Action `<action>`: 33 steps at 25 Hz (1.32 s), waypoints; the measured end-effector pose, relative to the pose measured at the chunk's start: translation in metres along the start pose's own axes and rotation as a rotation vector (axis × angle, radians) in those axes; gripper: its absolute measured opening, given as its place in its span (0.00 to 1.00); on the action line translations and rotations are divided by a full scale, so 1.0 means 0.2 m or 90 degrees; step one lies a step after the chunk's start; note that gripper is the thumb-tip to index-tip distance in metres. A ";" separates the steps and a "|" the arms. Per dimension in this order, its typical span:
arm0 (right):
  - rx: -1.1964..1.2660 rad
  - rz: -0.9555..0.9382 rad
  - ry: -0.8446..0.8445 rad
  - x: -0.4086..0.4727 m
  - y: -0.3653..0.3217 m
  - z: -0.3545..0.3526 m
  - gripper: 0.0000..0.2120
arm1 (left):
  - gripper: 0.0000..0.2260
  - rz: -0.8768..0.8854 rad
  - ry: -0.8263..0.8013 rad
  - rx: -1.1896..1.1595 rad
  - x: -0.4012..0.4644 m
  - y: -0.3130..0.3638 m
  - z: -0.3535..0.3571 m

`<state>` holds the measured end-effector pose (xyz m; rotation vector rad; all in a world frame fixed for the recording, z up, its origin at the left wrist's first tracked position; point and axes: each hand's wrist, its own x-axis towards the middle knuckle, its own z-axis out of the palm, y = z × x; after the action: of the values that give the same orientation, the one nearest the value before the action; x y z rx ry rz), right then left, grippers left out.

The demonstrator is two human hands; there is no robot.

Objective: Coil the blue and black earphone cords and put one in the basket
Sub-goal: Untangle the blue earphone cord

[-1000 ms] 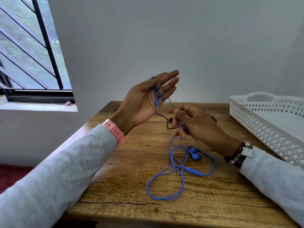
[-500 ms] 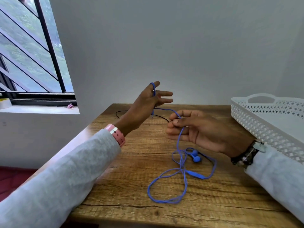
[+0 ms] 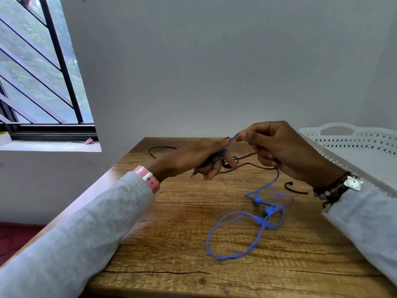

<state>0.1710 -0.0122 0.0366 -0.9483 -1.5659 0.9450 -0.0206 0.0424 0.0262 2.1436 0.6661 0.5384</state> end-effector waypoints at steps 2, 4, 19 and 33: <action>0.021 -0.017 0.039 0.01 0.02 0.00 0.09 | 0.23 0.033 -0.084 -0.136 0.00 0.01 0.01; 0.047 -0.018 0.059 0.01 0.05 0.01 0.13 | 0.21 0.070 -0.147 -0.316 0.00 0.03 0.00; -0.189 0.116 -0.182 -0.06 0.13 0.15 0.10 | 0.14 -0.018 0.247 -0.212 0.03 -0.01 -0.01; -0.109 -0.050 -0.003 -0.01 0.04 0.04 0.14 | 0.21 0.007 -0.025 -0.166 -0.02 0.05 0.03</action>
<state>0.1653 -0.0109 0.0272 -0.9955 -1.6951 0.7683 -0.0173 0.0300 0.0305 1.9086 0.5321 0.5553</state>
